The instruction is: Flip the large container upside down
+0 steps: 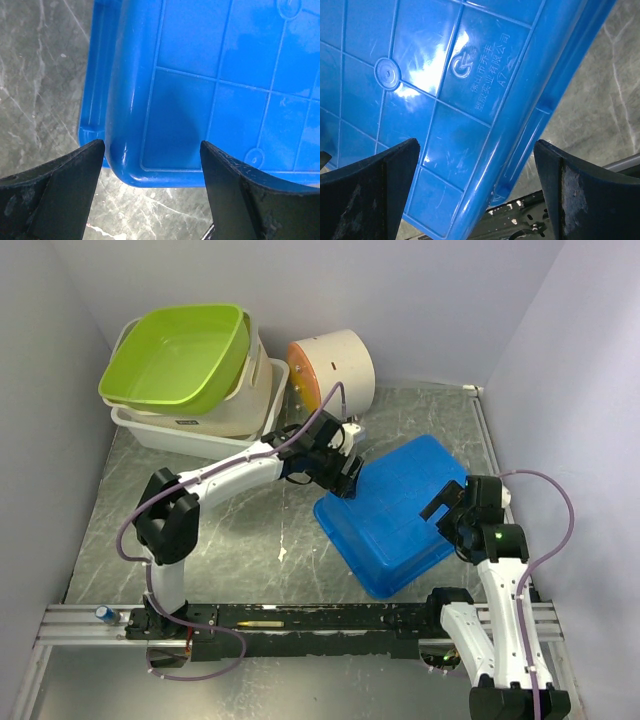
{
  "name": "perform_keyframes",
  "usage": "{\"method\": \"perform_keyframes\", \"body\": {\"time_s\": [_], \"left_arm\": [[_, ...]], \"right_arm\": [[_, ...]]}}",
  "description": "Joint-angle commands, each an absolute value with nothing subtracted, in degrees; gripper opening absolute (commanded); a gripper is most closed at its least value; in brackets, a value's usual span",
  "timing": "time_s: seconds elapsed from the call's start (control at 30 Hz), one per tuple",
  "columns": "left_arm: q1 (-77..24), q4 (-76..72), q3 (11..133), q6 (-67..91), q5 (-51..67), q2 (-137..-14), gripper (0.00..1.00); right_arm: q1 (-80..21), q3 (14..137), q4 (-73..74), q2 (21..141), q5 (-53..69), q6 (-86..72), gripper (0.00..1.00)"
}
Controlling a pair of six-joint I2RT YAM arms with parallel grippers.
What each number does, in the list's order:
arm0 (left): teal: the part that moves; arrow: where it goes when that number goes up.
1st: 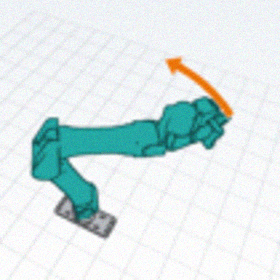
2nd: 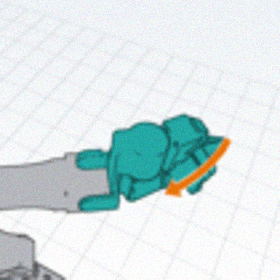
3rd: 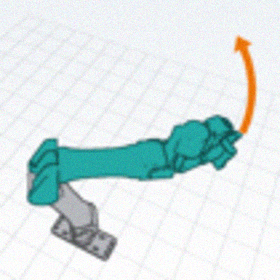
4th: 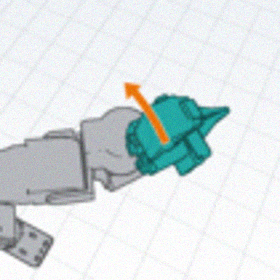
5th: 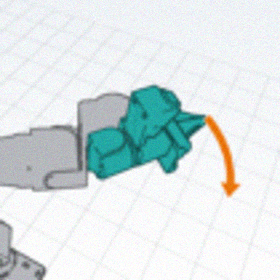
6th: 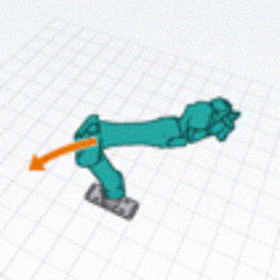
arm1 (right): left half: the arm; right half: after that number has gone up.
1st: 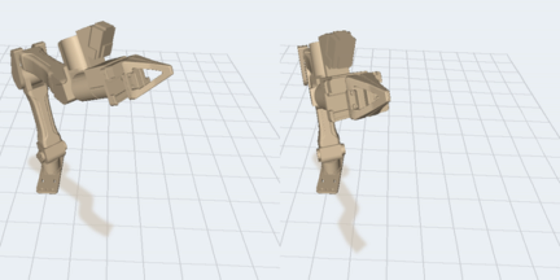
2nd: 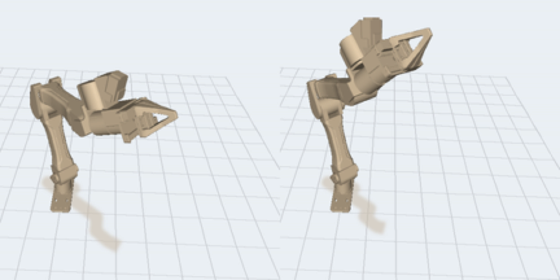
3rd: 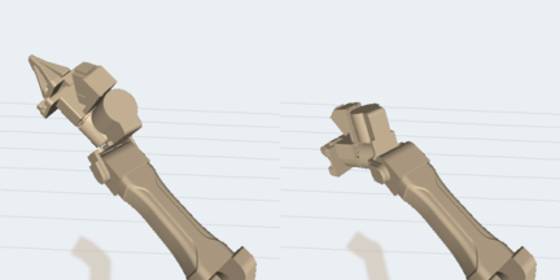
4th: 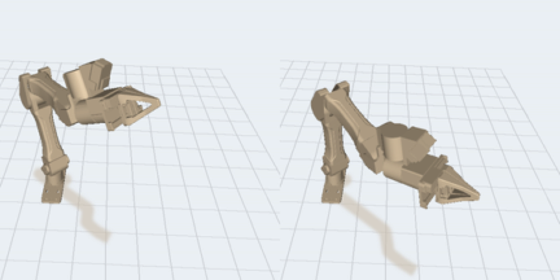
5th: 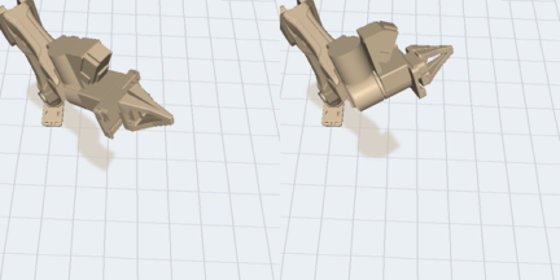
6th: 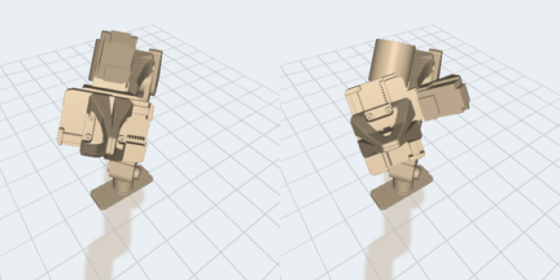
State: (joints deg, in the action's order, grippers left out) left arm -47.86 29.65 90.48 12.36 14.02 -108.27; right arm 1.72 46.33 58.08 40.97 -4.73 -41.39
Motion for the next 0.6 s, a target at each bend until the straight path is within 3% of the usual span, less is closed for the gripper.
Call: {"method": "perform_keyframes", "body": {"time_s": [0.0, 0.3, 0.57], "left_arm": [[-47.4, 30.42, 90.88, 11.35, 20.0, -109.18, 0.88], [-47.54, 24.33, 83.39, 15.88, 33.25, -107.32, 0.87], [-52.67, 15.72, 83.33, 24.03, 36.6, -108.67, 0.86]], "right_arm": [[2.13, 44.29, 54.77, 40.28, -2.07, -42.13, 1.0], [2.3, 43.47, 36.15, 48.16, 0.2, -39.28, 1.0], [6.4, 57.46, 28.42, 67.94, 2.55, -35.99, 1.0]]}}
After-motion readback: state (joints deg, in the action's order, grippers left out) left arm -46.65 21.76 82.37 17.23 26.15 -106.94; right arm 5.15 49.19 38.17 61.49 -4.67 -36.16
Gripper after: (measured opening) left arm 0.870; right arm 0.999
